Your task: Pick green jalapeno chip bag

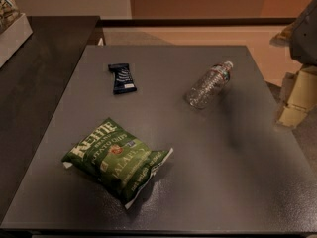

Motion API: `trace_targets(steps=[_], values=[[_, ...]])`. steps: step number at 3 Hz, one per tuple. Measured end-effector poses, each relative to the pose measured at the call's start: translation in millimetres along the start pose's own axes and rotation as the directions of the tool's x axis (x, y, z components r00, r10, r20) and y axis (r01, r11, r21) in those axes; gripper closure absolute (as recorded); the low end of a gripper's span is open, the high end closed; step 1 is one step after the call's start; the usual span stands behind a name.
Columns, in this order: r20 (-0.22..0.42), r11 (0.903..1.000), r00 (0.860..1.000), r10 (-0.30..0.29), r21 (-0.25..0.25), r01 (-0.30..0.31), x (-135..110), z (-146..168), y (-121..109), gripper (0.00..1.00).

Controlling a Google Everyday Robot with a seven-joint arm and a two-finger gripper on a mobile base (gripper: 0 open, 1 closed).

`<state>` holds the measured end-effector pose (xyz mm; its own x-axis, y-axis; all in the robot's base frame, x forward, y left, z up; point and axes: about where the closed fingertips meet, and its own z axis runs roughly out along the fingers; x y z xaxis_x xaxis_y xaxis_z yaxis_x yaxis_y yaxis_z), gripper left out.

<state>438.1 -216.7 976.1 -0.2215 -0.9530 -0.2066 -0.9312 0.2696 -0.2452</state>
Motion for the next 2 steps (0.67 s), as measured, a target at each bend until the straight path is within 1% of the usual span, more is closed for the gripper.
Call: trace_targets(steps=[2], values=[[0.002, 1.0, 1.0, -0.001, -0.001, 0.001, -1.8, 0.2, 0.8, 0.0]])
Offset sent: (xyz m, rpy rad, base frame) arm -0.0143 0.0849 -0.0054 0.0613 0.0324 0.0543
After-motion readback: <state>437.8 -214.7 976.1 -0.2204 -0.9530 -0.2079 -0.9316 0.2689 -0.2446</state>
